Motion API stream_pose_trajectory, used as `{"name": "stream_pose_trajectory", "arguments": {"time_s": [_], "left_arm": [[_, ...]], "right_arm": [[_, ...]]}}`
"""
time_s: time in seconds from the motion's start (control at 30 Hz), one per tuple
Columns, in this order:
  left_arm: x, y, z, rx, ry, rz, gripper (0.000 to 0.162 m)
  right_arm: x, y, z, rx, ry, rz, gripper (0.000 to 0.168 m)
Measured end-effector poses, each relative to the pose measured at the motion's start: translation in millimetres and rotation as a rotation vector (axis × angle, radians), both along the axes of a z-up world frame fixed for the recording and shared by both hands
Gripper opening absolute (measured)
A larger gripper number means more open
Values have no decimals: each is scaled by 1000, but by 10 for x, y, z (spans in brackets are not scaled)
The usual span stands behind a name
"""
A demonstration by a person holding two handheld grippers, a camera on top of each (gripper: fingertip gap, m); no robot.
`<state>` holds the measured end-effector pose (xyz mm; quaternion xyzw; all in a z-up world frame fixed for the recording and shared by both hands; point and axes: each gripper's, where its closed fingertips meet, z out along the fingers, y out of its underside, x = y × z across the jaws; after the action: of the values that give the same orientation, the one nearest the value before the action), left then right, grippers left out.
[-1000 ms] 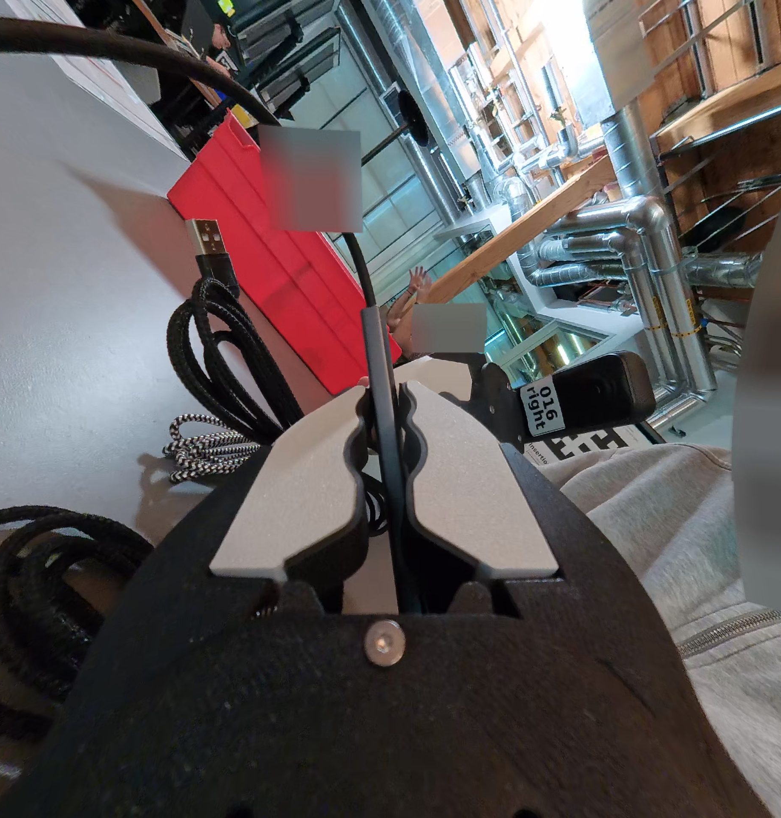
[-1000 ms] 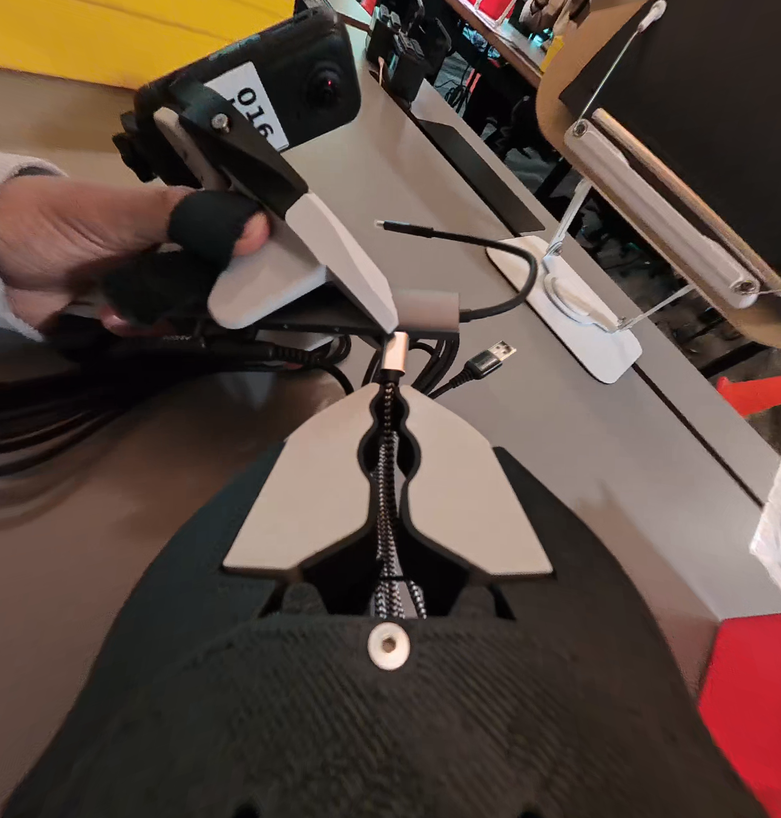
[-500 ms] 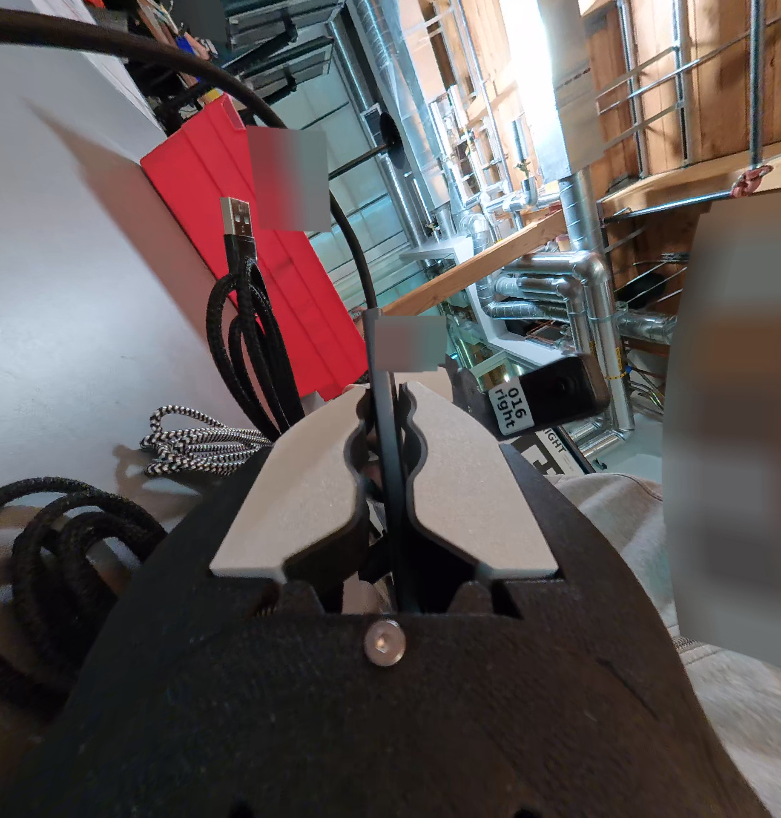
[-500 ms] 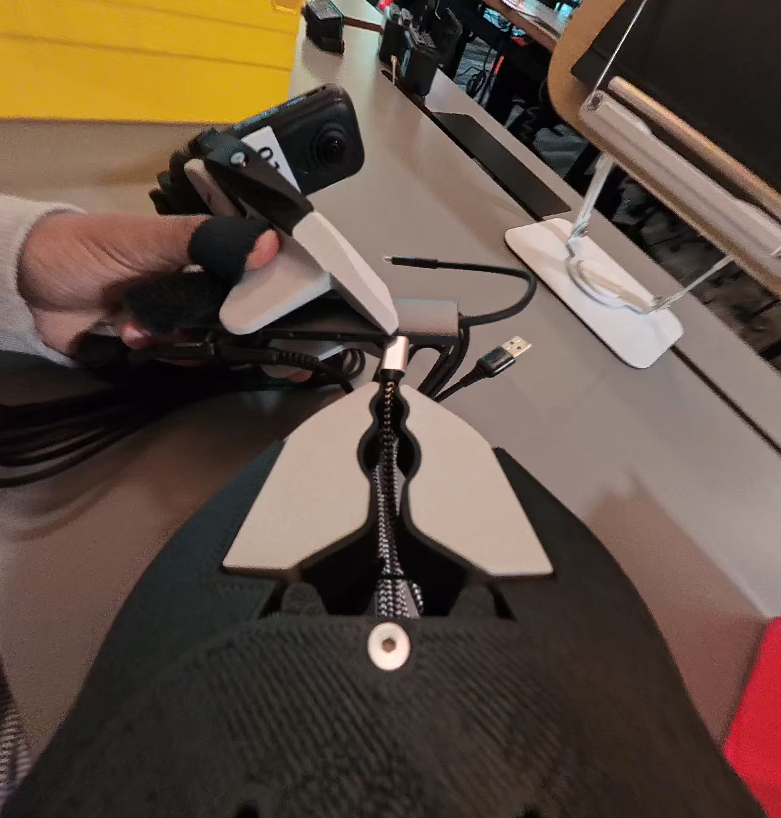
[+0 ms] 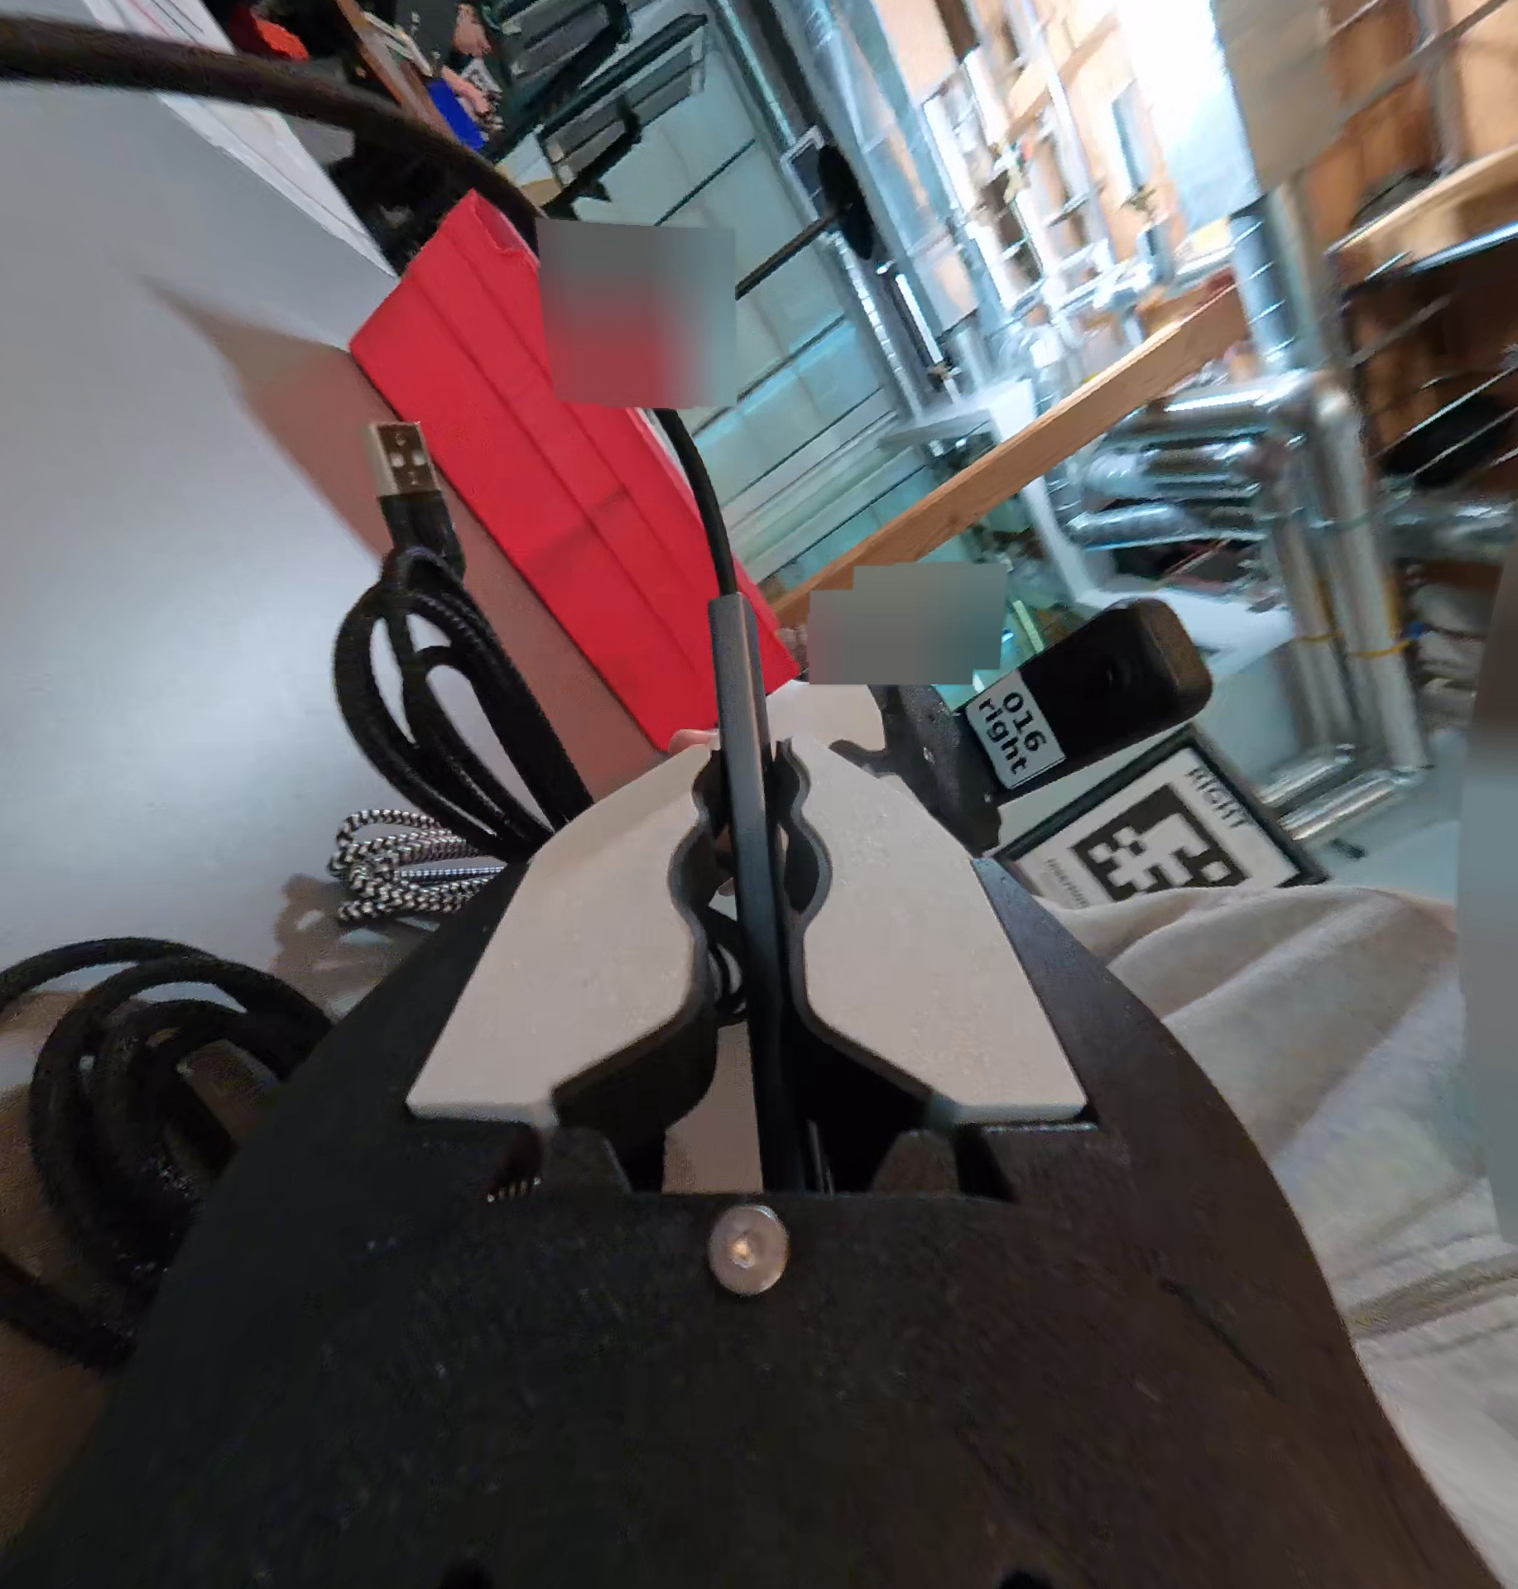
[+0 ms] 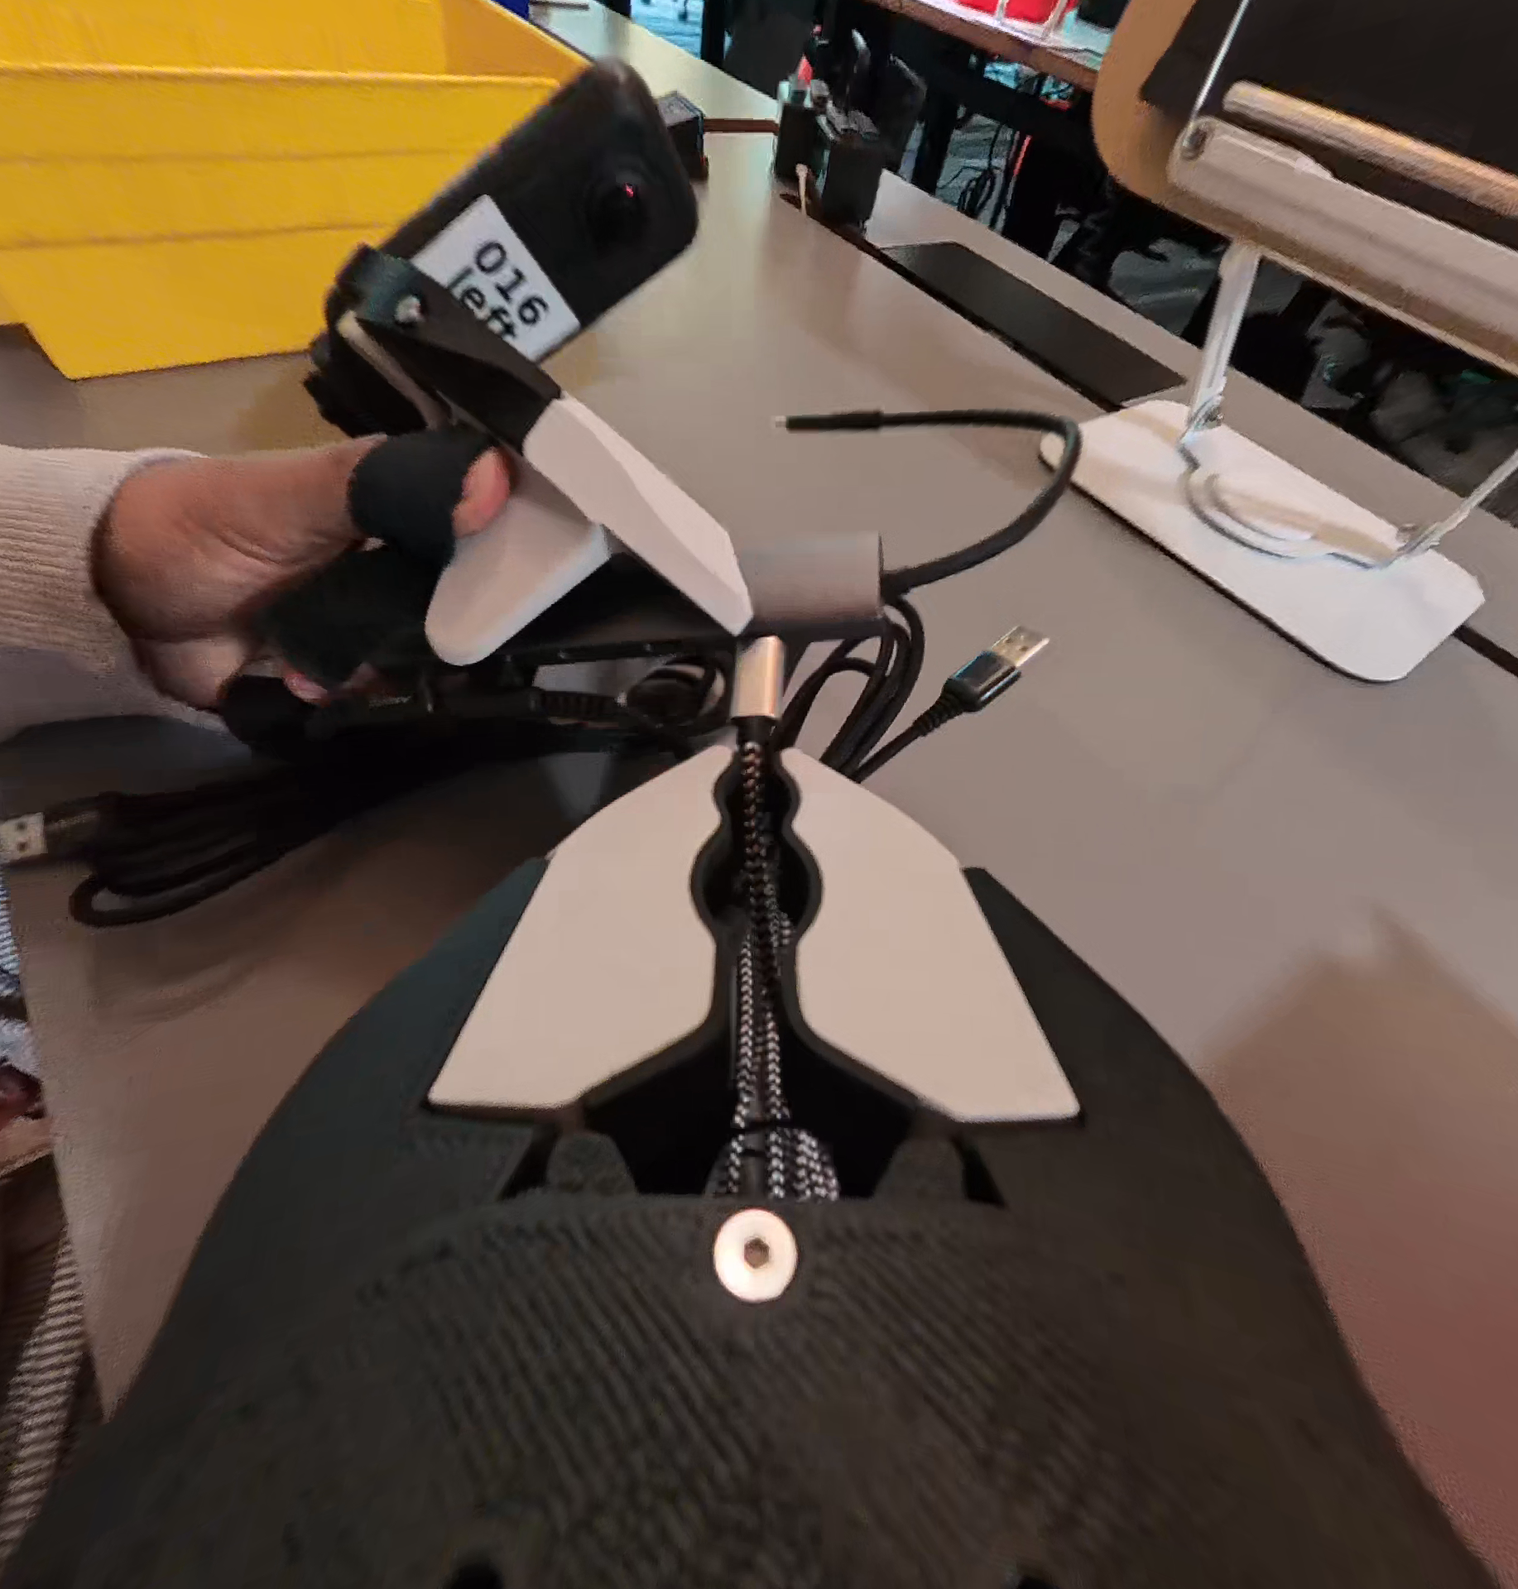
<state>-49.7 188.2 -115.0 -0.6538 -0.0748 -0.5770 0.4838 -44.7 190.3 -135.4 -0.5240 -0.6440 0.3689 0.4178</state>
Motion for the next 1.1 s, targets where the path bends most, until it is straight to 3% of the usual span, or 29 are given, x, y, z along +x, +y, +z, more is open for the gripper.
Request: {"name": "stream_pose_trajectory", "arguments": {"time_s": [0.03, 0.1, 0.37, 0.47, 0.67, 0.87, 1.0, 1.1], "left_arm": [[7, 5, -17, 1, 28, 9, 10], [28, 0, -16, 4, 25, 11, 9], [83, -3, -47, -18, -41, -44, 12], [-24, 10, 18, 37, -3, 33, 32], [-203, 23, -12, 56, 326, 157, 46], [-20, 46, -188, 50, 880, 165, 58], [-12, 50, -161, 68, 1049, 209, 40], [-40, 35, -160, 63, 1107, 210, 35]], "right_arm": [[-3, 30, -16, 6, 2, -10, 13], [-14, 73, -2, 51, 23, -27, 30], [-24, 18, -32, 79, 14, -17, 11], [-16, 79, -28, 64, 7, -42, 11], [0, 150, -18, 44, 2, -90, 11], [-11, 141, -7, 54, 10, -152, 11], [-12, 119, 14, 98, 16, -150, 11], [-8, 111, 31, 127, 20, -151, 10]]}}
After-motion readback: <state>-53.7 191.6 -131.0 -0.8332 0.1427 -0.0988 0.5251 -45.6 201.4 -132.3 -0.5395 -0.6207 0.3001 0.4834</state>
